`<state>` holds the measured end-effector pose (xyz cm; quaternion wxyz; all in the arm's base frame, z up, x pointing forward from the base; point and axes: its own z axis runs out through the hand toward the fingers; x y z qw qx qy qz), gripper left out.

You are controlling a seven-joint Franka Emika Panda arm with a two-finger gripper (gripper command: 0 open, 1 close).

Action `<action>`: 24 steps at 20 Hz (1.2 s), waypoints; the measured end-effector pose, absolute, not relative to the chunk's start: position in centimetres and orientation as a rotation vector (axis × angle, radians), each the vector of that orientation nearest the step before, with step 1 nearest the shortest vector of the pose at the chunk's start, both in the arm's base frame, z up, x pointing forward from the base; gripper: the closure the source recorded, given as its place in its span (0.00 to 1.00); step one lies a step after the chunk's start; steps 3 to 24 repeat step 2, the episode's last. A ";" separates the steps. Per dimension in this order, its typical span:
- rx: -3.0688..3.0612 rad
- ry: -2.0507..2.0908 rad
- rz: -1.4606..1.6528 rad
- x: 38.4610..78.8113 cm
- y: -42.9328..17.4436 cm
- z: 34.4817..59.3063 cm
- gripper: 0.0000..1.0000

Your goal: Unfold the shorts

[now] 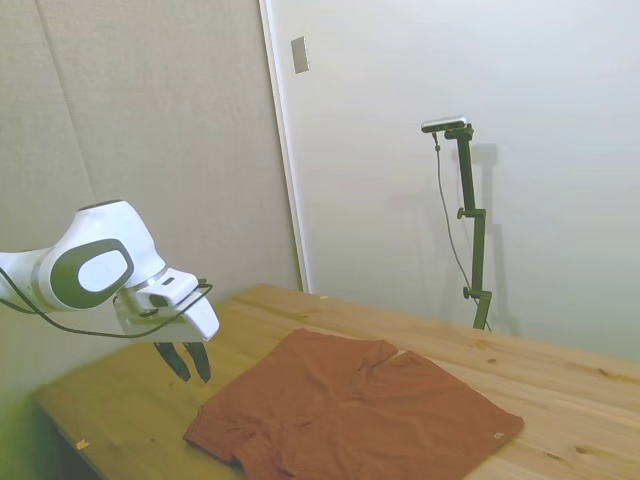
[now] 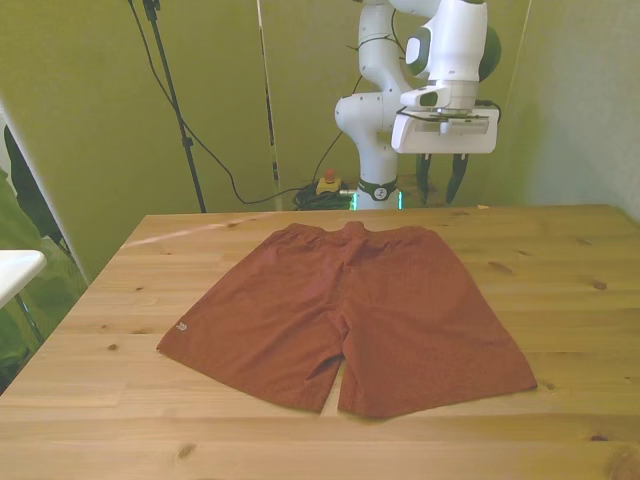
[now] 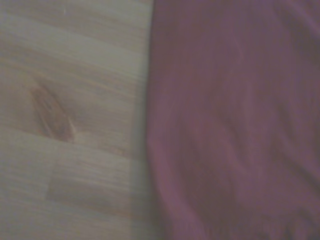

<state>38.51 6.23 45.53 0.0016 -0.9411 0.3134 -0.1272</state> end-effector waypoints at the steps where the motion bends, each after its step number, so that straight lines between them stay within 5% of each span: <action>1: -2.920 1.034 -0.404 38.5 5.8 46.4 0.00; 24: -2.880 1.085 -0.418 38.6 5.2 47.4 0.00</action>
